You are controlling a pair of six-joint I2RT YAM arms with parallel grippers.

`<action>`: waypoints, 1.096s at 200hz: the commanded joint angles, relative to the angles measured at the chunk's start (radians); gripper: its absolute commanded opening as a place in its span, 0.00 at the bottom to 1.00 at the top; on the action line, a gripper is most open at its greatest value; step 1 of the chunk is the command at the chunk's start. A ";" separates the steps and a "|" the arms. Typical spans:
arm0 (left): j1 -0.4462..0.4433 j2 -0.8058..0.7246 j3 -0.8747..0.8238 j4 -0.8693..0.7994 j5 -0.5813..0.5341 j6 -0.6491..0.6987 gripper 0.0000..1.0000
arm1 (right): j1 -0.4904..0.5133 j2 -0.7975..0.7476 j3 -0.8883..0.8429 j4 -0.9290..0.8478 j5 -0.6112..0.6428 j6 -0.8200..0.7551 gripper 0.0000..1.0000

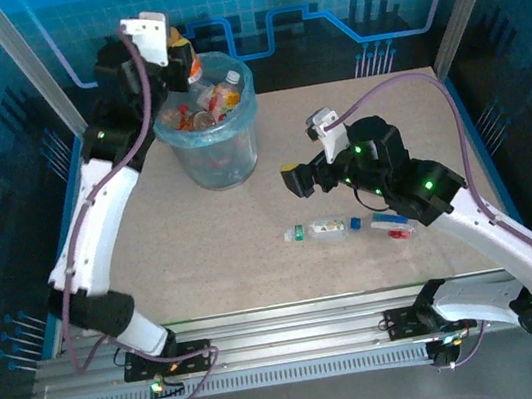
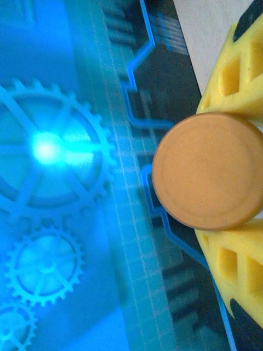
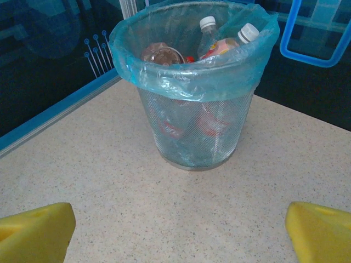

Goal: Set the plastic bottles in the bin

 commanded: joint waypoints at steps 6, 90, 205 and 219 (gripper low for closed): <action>0.019 0.127 0.082 -0.019 -0.096 0.163 0.00 | -0.012 -0.007 0.041 -0.017 0.013 0.001 0.99; 0.019 0.357 0.261 -0.163 -0.116 0.279 0.27 | -0.014 -0.022 0.011 -0.036 0.053 0.042 0.99; 0.019 0.369 0.313 -0.281 -0.102 0.202 0.52 | -0.022 -0.006 -0.003 -0.038 0.101 0.055 0.98; 0.020 0.380 0.312 -0.319 -0.104 0.183 0.47 | -0.022 -0.004 -0.008 -0.040 0.100 0.061 0.98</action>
